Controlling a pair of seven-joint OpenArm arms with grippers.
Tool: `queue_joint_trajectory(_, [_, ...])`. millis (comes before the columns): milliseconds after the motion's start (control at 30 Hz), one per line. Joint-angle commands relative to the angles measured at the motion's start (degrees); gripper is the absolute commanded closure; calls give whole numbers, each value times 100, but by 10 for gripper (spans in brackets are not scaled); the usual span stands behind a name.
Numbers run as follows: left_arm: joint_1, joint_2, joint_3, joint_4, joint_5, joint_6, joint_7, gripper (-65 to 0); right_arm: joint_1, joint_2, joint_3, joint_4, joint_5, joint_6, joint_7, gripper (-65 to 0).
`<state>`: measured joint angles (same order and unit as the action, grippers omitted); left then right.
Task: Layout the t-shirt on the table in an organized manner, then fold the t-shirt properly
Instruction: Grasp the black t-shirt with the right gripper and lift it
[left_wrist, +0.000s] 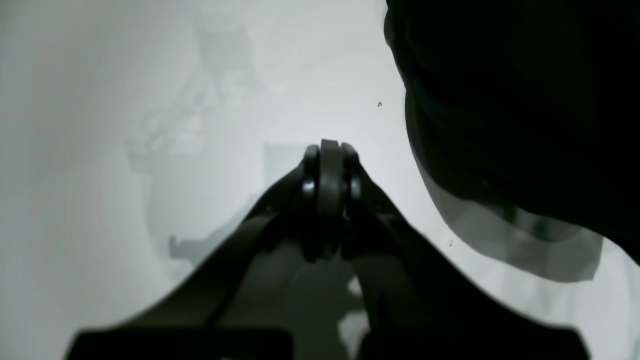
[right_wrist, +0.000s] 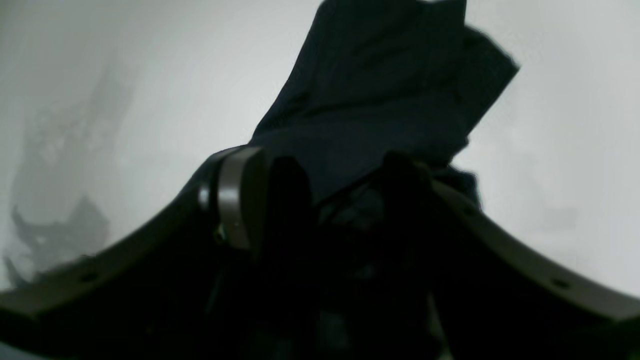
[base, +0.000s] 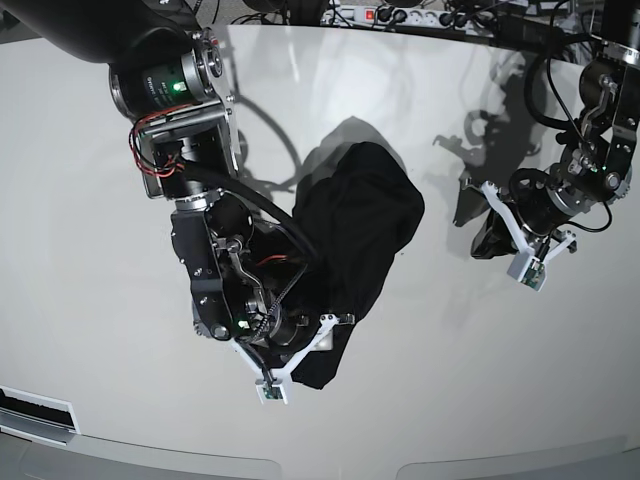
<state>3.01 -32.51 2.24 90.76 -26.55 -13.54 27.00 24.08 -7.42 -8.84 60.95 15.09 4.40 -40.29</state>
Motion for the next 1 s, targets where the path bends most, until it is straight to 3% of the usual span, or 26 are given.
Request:
queue_joint_trajectory(0, [-81,-81,-44,105,-48,7,-122,0,90,-48,-4,74,109,4,109,-379])
queue_joint_trajectory(233, [-81,-81,-44,105,-50,7,-125,0,-251,-158,-4,74,48,540,960,-354])
queue_joint_trajectory(300, [-81,-81,-44,105,-48,7,-125,0,-243,-158,-4,76,-170,723,1335,-281])
queue_joint_trajectory(400, [-81,-83,-44,103,-48,7,-125,0,-94,-158,-4,76,-597,1346,1606,-26])
queue_joint_trajectory(500, [-83,-83,-44,105,-48,4,-127,0,144,-158,-4,136,-610,2105,1486,0])
queue_joint_trajectory(567, [-81,-81,-44,105,-48,4,-129,0,243,-158,-4,306,-490,2387,1451,0])
queue_joint_trajectory(667, [-81,-83,-44,105,-48,4,-125,0,240,-158,-4,861,-444,2317,1276,0])
queue_joint_trajectory(767, [-83,-83,-44,105,-46,4,-127,0,214,-158,-4,1543,-496,2041,876,0])
queue_joint_trajectory(900, [-83,-81,-44,105,-50,-4,-127,0,212,-158,-4,2533,-820,1934,348,0])
queue_joint_trajectory(967, [-94,-83,-44,105,-48,-260,-127,0,210,-158,-4,2855,-1121,1777,81,0])
